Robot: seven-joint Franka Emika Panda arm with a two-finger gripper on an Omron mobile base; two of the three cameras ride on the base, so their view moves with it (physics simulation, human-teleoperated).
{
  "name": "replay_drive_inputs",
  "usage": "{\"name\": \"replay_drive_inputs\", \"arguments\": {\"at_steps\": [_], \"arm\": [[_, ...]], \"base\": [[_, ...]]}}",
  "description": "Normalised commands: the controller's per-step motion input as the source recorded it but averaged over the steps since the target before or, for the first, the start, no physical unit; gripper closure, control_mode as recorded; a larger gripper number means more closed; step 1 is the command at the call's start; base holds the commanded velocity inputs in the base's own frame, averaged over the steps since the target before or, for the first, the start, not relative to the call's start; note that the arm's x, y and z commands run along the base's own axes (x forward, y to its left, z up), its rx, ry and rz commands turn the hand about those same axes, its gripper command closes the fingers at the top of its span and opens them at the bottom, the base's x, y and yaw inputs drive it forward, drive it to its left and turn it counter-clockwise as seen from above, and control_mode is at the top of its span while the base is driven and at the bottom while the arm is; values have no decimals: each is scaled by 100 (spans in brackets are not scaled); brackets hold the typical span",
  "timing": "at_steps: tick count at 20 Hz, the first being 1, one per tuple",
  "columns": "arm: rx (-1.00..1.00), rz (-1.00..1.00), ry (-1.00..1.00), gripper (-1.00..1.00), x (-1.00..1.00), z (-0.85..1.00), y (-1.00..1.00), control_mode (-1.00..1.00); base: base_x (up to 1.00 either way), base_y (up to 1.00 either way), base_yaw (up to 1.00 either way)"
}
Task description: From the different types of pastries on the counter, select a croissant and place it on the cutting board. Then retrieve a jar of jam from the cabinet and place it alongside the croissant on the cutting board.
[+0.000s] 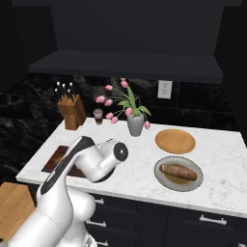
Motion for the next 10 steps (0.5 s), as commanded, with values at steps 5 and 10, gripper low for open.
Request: {"name": "replay_drive_inputs", "arguments": {"at_steps": [5,10], "arm": [[2,3,5,100,32,-47,29,-100],[1,0,2,100,50,-61,67,-100]], "base": [[0,0,0],[0,0,0]]}}
